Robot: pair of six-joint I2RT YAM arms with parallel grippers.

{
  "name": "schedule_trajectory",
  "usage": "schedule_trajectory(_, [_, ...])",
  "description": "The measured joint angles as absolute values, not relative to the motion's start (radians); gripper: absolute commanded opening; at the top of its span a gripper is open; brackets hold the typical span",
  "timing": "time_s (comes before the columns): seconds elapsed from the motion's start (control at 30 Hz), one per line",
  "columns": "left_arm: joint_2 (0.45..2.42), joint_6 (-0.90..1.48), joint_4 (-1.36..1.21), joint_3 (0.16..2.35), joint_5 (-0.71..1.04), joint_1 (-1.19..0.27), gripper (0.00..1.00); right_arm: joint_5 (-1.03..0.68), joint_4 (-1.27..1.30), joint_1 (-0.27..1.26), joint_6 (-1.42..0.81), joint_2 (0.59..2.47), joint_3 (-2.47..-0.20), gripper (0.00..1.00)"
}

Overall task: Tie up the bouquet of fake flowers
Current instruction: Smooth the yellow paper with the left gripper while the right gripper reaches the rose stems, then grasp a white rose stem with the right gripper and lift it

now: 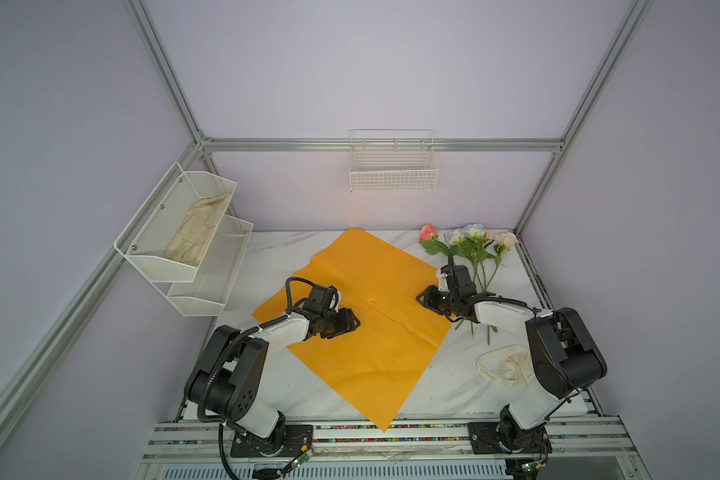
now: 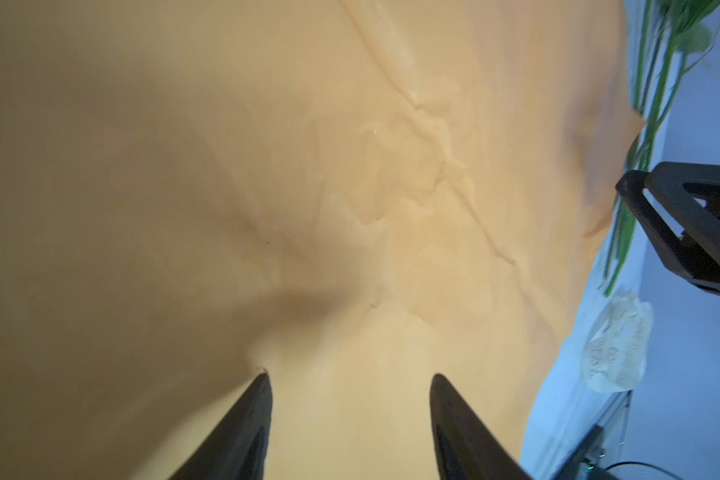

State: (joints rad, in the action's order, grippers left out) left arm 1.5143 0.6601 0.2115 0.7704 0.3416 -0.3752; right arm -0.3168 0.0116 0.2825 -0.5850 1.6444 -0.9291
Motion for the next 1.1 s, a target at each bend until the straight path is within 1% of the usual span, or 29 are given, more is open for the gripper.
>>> schedule_trajectory(0.03, [1.483,0.656,0.217,0.770,0.331,-0.375,0.75,-0.303,-0.001,0.224,-0.571,1.627,-0.950,0.37])
schedule_trajectory(0.07, [1.449,0.649,0.225,0.770,0.319,-0.375,0.78,-0.283,-0.014,0.164,-0.554,1.616,-0.970,0.37])
schedule_trajectory(0.17, [1.346,0.640,0.241,0.770,0.274,-0.375,0.85,-0.215,-0.049,0.017,-0.509,1.611,-1.018,0.34])
schedule_trajectory(0.2, [1.314,0.635,0.245,0.770,0.257,-0.375,0.88,-0.193,-0.069,-0.030,-0.487,1.620,-1.037,0.32])
schedule_trajectory(0.27, [1.261,0.630,0.255,0.770,0.225,-0.375,0.92,-0.162,-0.108,-0.078,-0.441,1.661,-1.084,0.28])
schedule_trajectory(0.33, [1.225,0.625,0.262,0.770,0.194,-0.374,0.95,-0.144,-0.149,-0.086,-0.393,1.723,-1.141,0.26])
schedule_trajectory(0.5, [1.166,0.623,0.282,0.770,0.134,-0.371,1.00,-0.119,-0.225,-0.075,-0.275,1.875,-1.265,0.26])
schedule_trajectory(0.67, [1.115,0.619,0.304,0.770,0.091,-0.366,1.00,-0.085,-0.302,-0.071,-0.184,1.991,-1.376,0.27])
schedule_trajectory(0.8, [1.076,0.616,0.307,0.761,0.066,-0.366,1.00,-0.064,-0.341,-0.071,-0.132,2.029,-1.412,0.26])
schedule_trajectory(0.87, [1.060,0.616,0.306,0.749,0.057,-0.365,1.00,-0.060,-0.360,-0.071,-0.107,2.044,-1.429,0.24])
schedule_trajectory(0.97, [1.053,0.616,0.309,0.738,0.047,-0.364,1.00,-0.049,-0.379,-0.071,-0.075,2.068,-1.454,0.15])
schedule_trajectory(1.1, [1.052,0.616,0.313,0.738,0.044,-0.361,1.00,-0.042,-0.388,-0.071,-0.045,2.075,-1.457,0.09])
